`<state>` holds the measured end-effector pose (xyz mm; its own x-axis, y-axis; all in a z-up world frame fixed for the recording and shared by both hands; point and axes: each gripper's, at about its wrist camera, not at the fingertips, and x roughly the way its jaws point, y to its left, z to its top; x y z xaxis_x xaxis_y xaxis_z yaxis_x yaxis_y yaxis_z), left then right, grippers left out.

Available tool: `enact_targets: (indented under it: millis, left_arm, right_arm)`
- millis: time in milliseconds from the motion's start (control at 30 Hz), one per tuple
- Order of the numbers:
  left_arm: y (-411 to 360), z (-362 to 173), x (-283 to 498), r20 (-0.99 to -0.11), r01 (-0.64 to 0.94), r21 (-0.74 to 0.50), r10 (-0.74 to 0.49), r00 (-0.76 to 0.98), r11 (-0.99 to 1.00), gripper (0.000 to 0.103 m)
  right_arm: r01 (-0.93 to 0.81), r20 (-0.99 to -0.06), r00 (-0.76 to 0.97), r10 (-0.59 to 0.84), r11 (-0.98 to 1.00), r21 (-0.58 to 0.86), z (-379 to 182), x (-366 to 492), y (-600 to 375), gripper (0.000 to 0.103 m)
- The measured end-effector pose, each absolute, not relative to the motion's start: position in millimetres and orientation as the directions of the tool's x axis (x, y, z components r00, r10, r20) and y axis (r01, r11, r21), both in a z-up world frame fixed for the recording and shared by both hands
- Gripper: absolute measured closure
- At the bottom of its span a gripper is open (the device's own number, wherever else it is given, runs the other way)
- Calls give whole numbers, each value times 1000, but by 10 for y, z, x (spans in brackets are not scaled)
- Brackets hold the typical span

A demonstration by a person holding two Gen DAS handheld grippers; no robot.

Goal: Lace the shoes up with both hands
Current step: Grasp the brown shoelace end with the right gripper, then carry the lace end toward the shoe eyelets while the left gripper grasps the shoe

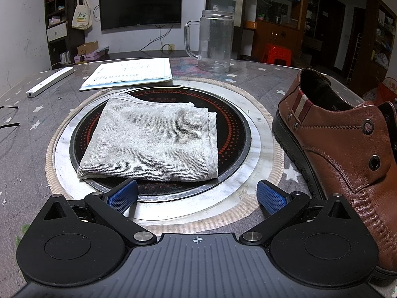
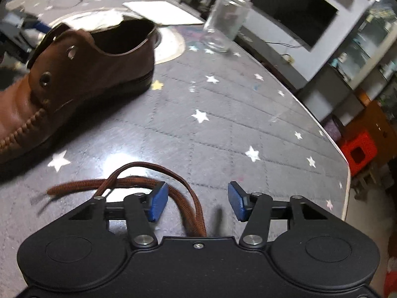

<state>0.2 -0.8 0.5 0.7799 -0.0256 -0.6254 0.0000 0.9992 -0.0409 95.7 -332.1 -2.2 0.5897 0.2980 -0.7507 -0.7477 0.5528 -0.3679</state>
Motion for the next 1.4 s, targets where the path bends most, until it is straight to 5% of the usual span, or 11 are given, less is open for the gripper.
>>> enact_targets:
  millis: [300,633,867,1100,1200,1367,1400]
  left_arm:
    - [-9,4,1,-625,0,-41,-25,780,999,0]
    - [-7,1,-3,-625,0,-41,-25,780,999,0]
    - [-6,1,0,-625,0,-41,-25,780,999,0]
    - [-6,0,2,-626,0,-40,-25,780,999,0]
    - [-6,0,2,-626,0,-40,-25,780,999,0]
    - [-7,0,2,-625,0,-40,-25,780,999,0]
    - [-10,-3,4,-625,0,-40,-25,780,999,0]
  right_arm:
    - [-819,-793,504,343,481,-312,55,1020,-3143,64]
    - [-869,-825,395,404,455,-193,53,1145,-3062,71]
    - [-835,-824,371,428,542,-94,50,1263,-3153,94]
    - [-685,-800,474,368,725,-73,28,1342,-3353,98]
    - [-667,-799,492,346,739,-91,16,1312,-3388,96]
    - [-774,-793,496,354,594,-219,27,1190,-3279,48]
    - [-795,-793,491,360,558,-239,31,1173,-3256,45]
